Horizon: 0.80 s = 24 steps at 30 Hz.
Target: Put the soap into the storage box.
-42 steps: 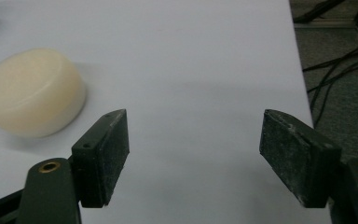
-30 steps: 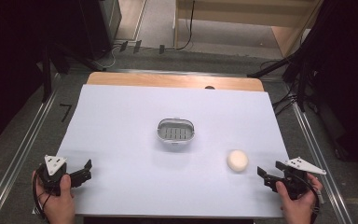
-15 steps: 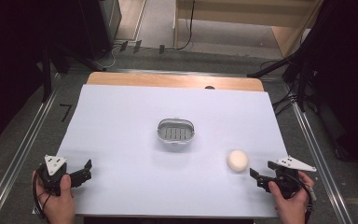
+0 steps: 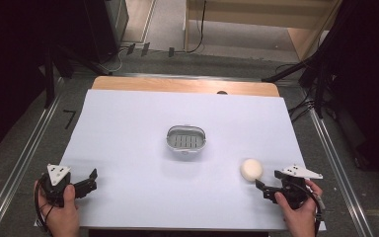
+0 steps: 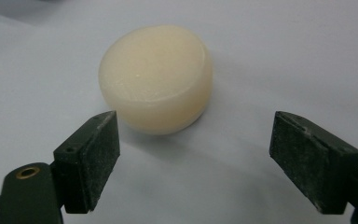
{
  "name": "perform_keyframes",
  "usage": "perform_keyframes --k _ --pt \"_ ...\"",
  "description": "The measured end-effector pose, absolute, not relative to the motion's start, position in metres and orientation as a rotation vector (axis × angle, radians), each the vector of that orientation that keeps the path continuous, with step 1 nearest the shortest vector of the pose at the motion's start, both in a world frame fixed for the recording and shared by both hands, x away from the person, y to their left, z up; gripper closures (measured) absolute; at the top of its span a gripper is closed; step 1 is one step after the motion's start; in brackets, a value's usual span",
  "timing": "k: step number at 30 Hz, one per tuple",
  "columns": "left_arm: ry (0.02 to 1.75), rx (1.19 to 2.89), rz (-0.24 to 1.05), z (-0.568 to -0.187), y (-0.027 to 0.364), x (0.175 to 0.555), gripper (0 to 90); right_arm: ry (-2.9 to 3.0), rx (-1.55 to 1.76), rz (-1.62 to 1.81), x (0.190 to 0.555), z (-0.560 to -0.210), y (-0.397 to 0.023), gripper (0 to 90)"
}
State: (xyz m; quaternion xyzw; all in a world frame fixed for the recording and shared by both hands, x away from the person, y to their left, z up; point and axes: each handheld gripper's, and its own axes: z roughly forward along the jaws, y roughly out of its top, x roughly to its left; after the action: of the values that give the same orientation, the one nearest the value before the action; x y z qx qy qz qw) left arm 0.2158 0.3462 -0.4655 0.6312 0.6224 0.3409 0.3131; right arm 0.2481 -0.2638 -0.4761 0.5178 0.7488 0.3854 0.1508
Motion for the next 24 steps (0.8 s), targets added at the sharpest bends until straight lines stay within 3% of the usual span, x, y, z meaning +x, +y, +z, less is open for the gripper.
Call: perform_keyframes --k 24 --pt "1.644 1.668 0.909 -0.466 0.345 0.216 0.1 2.155 1.505 1.162 0.264 -0.483 -0.247 14.0"
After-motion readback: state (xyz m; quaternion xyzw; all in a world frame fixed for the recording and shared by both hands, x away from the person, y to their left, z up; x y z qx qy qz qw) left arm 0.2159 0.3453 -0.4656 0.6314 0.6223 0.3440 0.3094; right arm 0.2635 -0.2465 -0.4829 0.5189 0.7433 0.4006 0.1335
